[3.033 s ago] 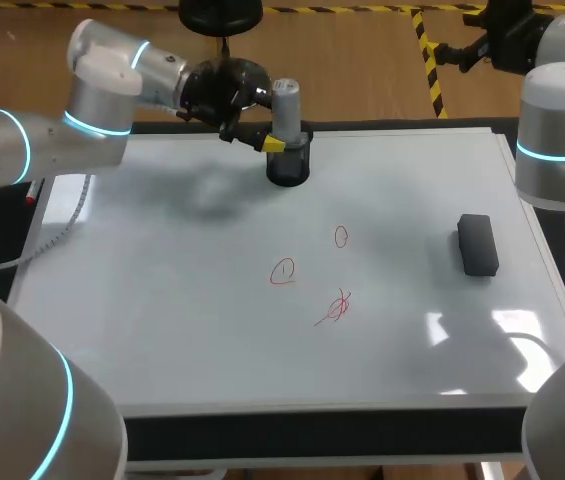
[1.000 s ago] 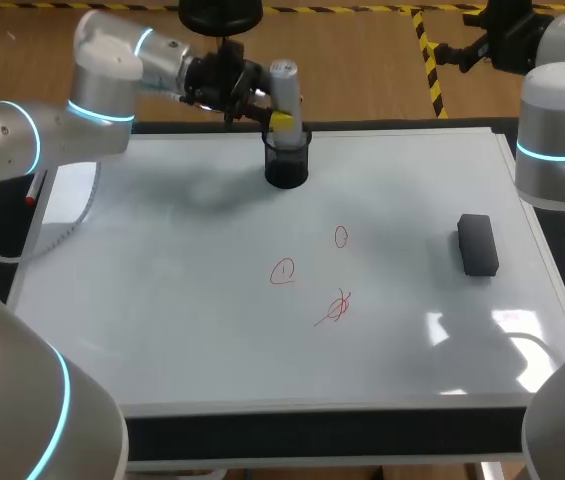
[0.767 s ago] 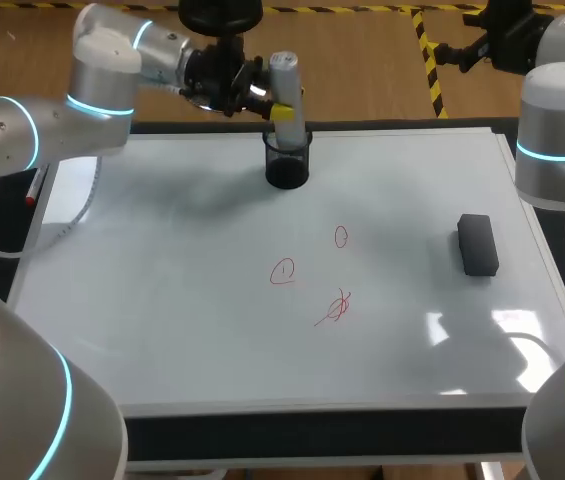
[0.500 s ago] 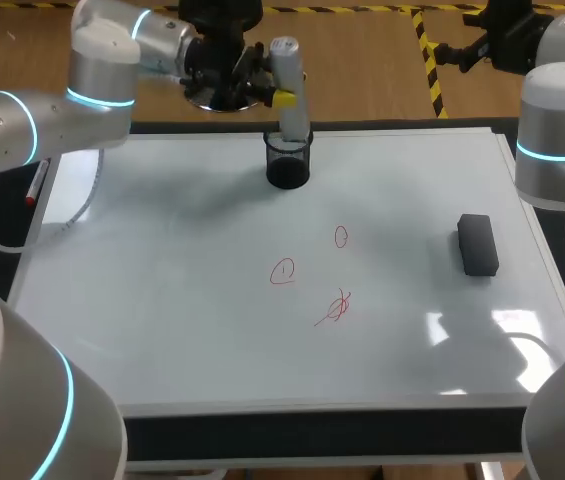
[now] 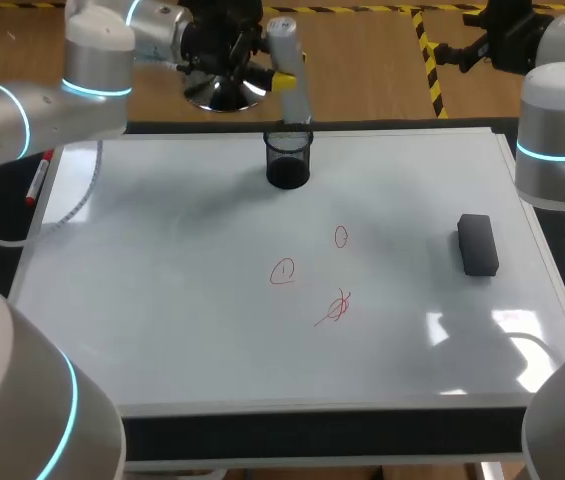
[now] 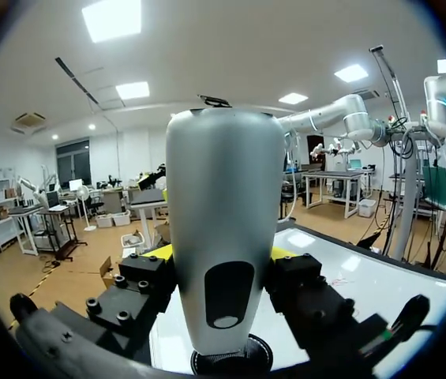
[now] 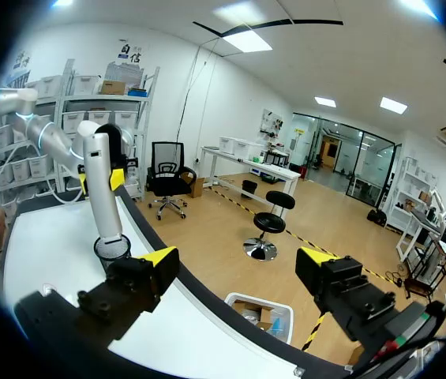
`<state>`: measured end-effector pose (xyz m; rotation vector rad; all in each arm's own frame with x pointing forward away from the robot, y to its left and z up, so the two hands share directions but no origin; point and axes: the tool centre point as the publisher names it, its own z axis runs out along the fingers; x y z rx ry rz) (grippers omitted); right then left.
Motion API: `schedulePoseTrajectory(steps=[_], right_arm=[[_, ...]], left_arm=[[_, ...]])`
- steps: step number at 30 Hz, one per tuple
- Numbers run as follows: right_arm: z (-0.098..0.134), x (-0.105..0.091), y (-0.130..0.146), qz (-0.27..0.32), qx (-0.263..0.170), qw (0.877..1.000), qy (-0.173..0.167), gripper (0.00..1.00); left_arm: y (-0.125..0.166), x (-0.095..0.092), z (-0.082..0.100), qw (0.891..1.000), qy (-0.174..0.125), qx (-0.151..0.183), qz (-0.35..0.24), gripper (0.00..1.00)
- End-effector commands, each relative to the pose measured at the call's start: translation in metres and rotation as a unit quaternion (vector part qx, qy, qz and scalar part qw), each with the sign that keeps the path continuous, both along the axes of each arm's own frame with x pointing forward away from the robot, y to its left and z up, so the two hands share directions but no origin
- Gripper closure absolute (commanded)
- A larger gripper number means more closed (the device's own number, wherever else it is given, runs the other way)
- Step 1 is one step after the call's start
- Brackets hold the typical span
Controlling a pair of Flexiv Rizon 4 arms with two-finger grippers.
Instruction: Pick up the inspection probe, press it on each red-marked spot on the whiteboard one by one, put down the probe, pick up the eraser, and wipe off all the red marks.
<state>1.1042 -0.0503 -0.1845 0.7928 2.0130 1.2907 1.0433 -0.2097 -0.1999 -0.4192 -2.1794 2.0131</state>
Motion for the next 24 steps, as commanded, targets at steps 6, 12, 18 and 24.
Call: schedulePoseTrajectory(steps=[6, 12, 18, 24], right_arm=[[0.000, 0.000, 0.000, 0.000, 0.000, 1.000, 0.000, 0.00], [0.000, 0.000, 0.000, 0.000, 0.000, 1.000, 0.000, 0.00], [0.000, 0.000, 0.000, 0.000, 0.000, 1.000, 0.000, 0.00], [0.000, 0.000, 0.000, 0.000, 0.000, 1.000, 0.000, 0.00]], left_arm=[[0.017, -0.008, 0.015, 1.000, -0.013, 0.002, 0.016, 1.00], [0.025, -0.010, 0.020, 1.000, -0.017, 0.004, 0.022, 1.00], [0.034, -0.011, 0.025, 0.999, -0.023, 0.016, 0.035, 1.00], [0.037, -0.006, 0.039, 0.998, -0.011, 0.037, 0.047, 1.00]])
